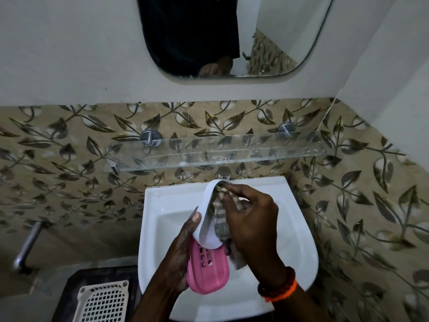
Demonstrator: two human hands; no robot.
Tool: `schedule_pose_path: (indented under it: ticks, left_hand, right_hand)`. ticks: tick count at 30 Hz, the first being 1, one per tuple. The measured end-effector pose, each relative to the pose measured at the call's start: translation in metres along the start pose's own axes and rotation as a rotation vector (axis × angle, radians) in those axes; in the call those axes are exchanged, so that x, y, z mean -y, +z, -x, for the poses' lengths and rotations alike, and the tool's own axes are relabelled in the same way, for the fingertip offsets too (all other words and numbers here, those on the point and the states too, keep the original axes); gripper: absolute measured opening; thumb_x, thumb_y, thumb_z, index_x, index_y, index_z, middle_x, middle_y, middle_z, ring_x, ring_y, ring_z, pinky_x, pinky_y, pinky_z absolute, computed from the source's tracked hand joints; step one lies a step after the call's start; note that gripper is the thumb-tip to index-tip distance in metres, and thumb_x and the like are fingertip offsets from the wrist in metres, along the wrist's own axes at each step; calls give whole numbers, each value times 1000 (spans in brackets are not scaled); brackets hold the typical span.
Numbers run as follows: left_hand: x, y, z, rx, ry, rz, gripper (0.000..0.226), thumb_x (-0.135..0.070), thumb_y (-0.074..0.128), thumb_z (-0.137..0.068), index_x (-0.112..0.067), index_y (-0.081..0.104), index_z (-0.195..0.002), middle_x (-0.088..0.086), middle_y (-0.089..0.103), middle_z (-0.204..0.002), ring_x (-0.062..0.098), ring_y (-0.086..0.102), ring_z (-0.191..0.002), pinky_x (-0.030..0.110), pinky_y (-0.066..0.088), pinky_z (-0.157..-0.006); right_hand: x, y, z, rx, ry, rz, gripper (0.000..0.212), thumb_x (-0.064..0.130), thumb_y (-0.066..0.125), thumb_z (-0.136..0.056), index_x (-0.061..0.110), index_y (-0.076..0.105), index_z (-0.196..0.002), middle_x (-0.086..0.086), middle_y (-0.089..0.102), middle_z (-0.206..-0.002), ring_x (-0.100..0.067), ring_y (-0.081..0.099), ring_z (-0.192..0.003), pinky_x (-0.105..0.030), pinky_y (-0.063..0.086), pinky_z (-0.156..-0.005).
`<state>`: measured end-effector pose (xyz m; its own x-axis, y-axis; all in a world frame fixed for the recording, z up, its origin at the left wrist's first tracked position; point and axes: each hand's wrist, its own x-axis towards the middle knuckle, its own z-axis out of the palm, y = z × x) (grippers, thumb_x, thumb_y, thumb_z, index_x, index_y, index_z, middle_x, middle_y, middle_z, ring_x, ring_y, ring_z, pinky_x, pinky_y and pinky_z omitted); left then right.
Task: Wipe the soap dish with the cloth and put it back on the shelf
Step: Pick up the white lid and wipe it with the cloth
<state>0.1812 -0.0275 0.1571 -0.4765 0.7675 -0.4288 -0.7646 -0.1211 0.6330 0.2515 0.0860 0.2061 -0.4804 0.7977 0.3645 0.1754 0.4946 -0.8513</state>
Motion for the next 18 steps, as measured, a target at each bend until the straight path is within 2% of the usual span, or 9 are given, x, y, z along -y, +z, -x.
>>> schedule_pose_path:
  ticks: [2, 3, 5, 6, 9, 11, 14, 16, 18]
  left_hand:
    - [-3, 4, 0, 37, -53, 23, 49, -46, 75, -71, -5, 83, -96, 20, 79, -87, 32, 77, -72, 40, 64, -61]
    - [-5, 6, 1, 56, -67, 47, 47, -46, 75, -74, -3, 82, -94, 21, 79, -92, 34, 78, -77, 42, 64, -65]
    - [-6, 0, -5, 55, -52, 71, 56, -44, 88, -68, 0, 79, -101, 25, 77, -97, 37, 77, -85, 43, 64, -72]
    - [-6, -3, -7, 59, -46, 74, 67, -43, 95, -60, 2, 77, -107, 26, 76, -100, 38, 76, -88, 43, 63, -76]
    - [-7, -1, -7, 102, -54, 81, 76, -39, 99, -54, 1, 75, -114, 25, 75, -105, 38, 74, -93, 44, 62, -85]
    - [-7, 1, -8, 115, -65, 87, 74, -38, 100, -51, 0, 77, -111, 22, 77, -103, 36, 75, -91, 44, 62, -83]
    - [-4, 1, -8, 109, -95, 58, 90, -47, 99, -49, 0, 73, -120, 24, 75, -106, 38, 73, -91, 45, 59, -85]
    - [-1, 0, -5, 77, -101, -14, 96, -54, 100, -40, 2, 75, -114, 29, 74, -94, 40, 72, -76, 43, 61, -72]
    - [-1, 0, -2, 89, -74, -50, 97, -53, 100, -40, -1, 73, -117, 30, 72, -93, 41, 71, -72, 44, 62, -66]
  right_hand:
    - [6, -1, 6, 199, 122, -178, 13, 13, 79, -85, 18, 81, -97, 12, 79, -91, 2, 74, -87, -19, 59, -80]
    - [8, -1, 12, 303, 132, -178, 13, 13, 79, -84, 21, 81, -94, 15, 79, -88, 4, 73, -84, -16, 58, -77]
    - [4, -2, 24, 449, 76, -45, 13, 18, 75, -84, 24, 81, -93, 16, 78, -88, 4, 71, -85, -13, 55, -77]
    - [-2, -3, 28, 462, 16, 51, 13, 20, 72, -83, 25, 79, -93, 15, 77, -91, 0, 71, -88, -17, 56, -79]
    - [-10, -3, 32, 337, -166, 285, 13, 21, 68, -81, 26, 73, -93, 9, 72, -92, -14, 69, -87, -33, 57, -73]
    - [-9, -3, 29, 225, -277, 363, 13, 16, 70, -82, 21, 72, -93, 2, 70, -90, -20, 69, -77, -34, 58, -61]
    - [-6, -8, 13, 111, -308, 451, 14, 7, 72, -83, 15, 73, -96, -3, 70, -93, -23, 68, -66, -34, 57, -51]
    - [-10, -13, -3, 48, -275, 431, 13, 6, 73, -84, 13, 74, -95, -4, 70, -93, -26, 69, -68, -39, 58, -54]
    - [-10, -20, -9, 53, -316, 325, 12, 4, 72, -86, 11, 74, -96, -5, 71, -93, -24, 70, -78, -41, 59, -65]
